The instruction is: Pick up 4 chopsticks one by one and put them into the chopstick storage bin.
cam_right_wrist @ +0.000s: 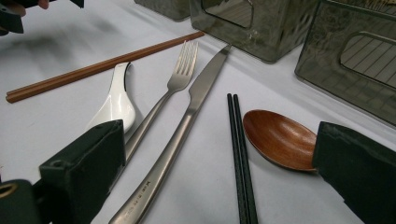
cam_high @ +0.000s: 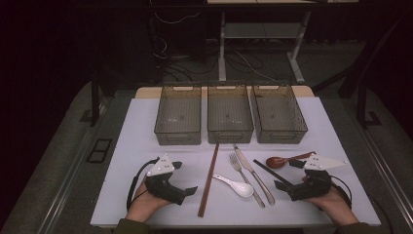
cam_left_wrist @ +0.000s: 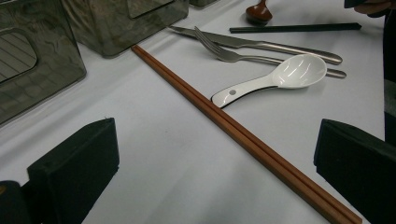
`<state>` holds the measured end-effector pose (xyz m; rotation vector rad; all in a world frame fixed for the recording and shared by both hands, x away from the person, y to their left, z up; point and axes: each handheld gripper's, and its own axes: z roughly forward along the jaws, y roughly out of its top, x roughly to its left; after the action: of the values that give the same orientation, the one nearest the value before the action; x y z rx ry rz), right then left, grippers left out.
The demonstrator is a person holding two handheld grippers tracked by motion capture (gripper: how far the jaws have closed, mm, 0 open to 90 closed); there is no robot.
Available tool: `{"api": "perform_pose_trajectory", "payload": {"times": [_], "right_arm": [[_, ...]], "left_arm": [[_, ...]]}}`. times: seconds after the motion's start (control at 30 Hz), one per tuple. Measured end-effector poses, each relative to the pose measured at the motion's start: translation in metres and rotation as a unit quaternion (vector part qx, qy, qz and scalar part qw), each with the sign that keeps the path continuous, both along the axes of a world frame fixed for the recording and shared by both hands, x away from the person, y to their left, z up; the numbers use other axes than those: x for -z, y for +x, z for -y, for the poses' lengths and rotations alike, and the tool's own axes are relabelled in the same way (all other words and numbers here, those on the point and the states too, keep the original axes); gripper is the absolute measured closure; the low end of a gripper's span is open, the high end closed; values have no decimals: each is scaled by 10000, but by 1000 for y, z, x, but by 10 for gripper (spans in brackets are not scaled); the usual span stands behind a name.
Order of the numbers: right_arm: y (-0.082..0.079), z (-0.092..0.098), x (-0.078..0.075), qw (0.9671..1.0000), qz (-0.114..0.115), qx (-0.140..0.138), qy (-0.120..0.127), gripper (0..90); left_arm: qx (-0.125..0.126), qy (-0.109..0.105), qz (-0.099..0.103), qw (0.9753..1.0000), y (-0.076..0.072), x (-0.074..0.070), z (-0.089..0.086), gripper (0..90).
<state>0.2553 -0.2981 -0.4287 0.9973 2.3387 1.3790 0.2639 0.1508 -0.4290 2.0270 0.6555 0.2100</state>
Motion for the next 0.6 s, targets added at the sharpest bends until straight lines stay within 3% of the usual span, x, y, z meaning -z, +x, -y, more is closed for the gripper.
{"api": "perform_pose_trajectory", "payload": {"times": [0.37,0.6], "right_arm": [[-1,1,0,10000,-8,-14,73,26],[-1,1,-1,10000,-22,14,66,26]], "left_arm": [[-87,-2,-34,10000,3,-1,0,11],[-147,64,-4,9999,0,-3,2,147]]}}
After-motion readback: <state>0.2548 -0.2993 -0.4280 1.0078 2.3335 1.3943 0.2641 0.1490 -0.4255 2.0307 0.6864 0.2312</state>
